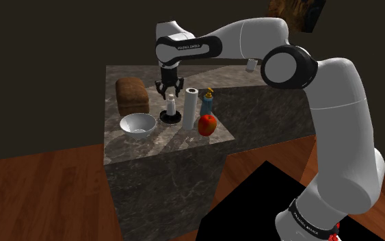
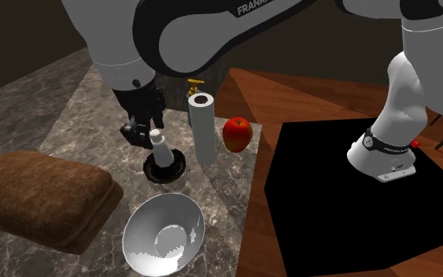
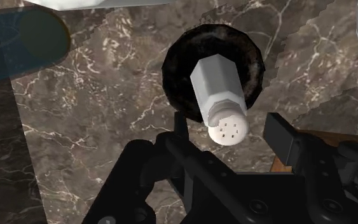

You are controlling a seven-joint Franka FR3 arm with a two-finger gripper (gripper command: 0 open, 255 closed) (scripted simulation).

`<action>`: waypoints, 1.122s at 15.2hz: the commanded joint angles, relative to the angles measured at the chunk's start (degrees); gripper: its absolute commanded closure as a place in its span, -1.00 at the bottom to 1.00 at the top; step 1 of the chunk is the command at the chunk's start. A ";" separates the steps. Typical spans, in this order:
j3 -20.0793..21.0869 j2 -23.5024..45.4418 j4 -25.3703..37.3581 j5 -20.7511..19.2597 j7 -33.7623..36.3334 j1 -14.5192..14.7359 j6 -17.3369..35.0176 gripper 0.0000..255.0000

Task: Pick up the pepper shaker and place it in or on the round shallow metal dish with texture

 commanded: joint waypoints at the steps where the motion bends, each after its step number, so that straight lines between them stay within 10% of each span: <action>1: 0.00 0.00 0.00 0.00 0.00 0.00 0.00 -1.00; 17: 0.18 0.07 7.39 0.26 -0.67 1.14 -7.24 -1.00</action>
